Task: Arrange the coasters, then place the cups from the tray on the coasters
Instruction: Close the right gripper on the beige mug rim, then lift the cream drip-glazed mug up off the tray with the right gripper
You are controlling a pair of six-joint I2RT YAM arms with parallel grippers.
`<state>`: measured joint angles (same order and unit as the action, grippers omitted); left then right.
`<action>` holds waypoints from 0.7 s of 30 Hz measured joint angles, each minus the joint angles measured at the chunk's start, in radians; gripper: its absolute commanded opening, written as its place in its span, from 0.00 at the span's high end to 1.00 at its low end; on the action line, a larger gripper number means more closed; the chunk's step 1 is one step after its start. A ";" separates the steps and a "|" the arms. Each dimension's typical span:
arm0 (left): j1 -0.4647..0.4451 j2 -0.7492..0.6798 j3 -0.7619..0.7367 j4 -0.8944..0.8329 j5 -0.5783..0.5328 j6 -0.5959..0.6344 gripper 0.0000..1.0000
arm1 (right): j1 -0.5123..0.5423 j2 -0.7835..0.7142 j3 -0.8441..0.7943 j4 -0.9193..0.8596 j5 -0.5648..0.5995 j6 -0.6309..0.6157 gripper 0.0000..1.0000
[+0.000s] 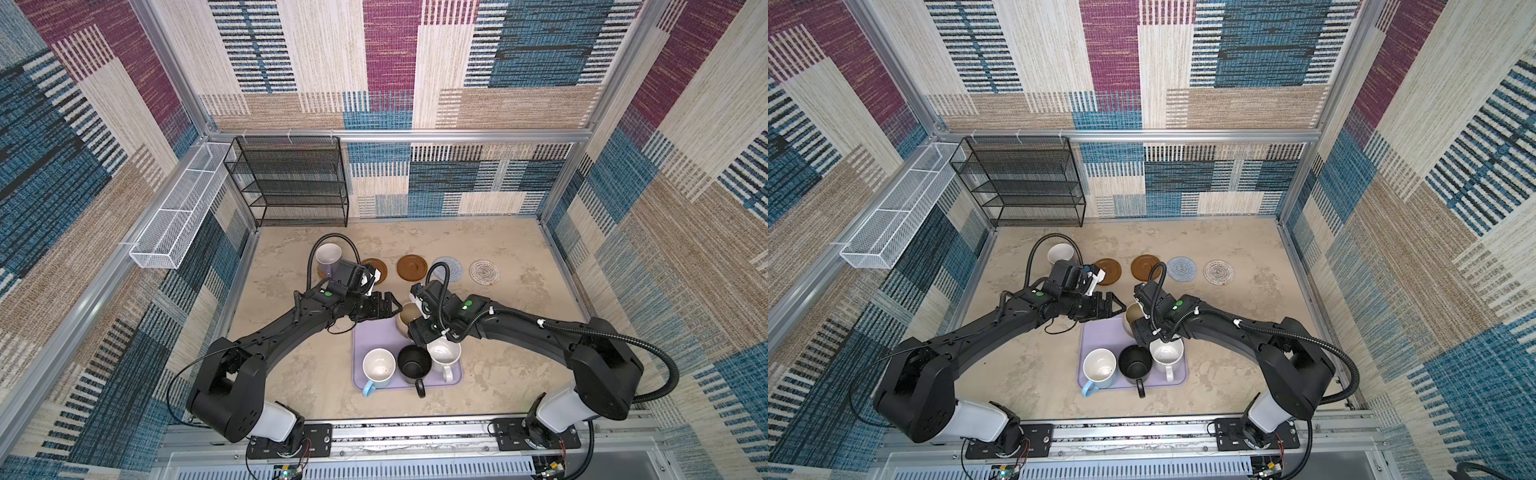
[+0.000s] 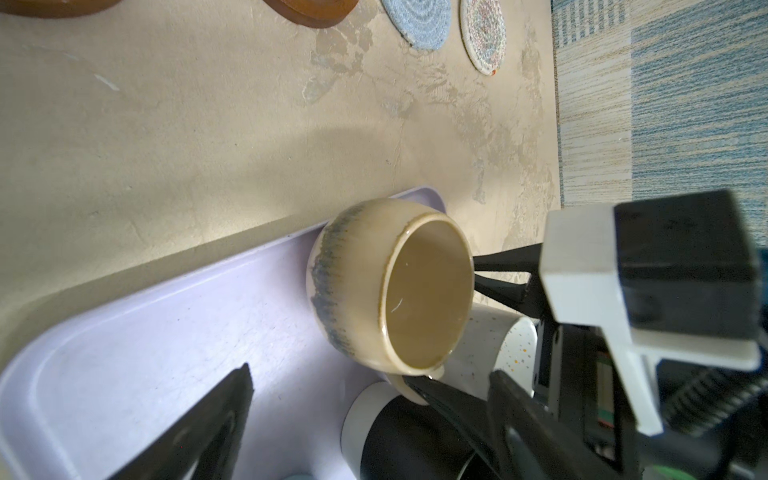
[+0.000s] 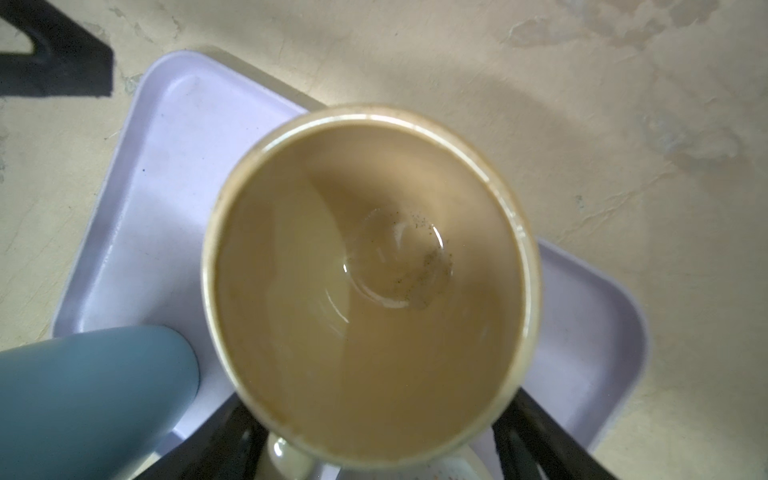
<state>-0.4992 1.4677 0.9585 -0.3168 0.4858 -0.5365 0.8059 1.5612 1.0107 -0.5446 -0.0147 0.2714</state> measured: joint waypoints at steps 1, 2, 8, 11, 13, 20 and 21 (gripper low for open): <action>0.000 0.004 0.000 0.000 0.000 -0.002 0.09 | 0.000 0.002 0.000 0.001 -0.002 -0.005 0.27; 0.000 0.008 0.000 0.001 0.003 -0.002 0.09 | 0.000 0.003 0.002 0.002 -0.001 -0.008 0.31; 0.000 0.020 0.001 0.010 0.014 -0.010 0.10 | 0.000 0.010 -0.002 -0.002 0.008 -0.034 0.38; 0.000 0.030 0.008 0.023 0.016 -0.012 0.10 | 0.000 0.013 -0.003 -0.002 0.008 -0.042 0.40; 0.000 0.041 0.010 0.037 0.019 -0.014 0.10 | 0.000 0.013 -0.003 -0.003 0.007 -0.045 0.42; 0.000 0.053 0.010 0.045 0.030 -0.022 0.11 | 0.000 0.002 -0.002 -0.003 0.014 -0.063 0.38; 0.000 0.053 0.010 0.045 0.034 -0.023 0.11 | 0.000 -0.004 0.000 -0.005 0.015 -0.063 0.38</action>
<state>-0.4992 1.5211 0.9688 -0.2722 0.5201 -0.5594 0.8059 1.5574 1.0107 -0.5491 0.0006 0.2085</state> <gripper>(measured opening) 0.890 0.620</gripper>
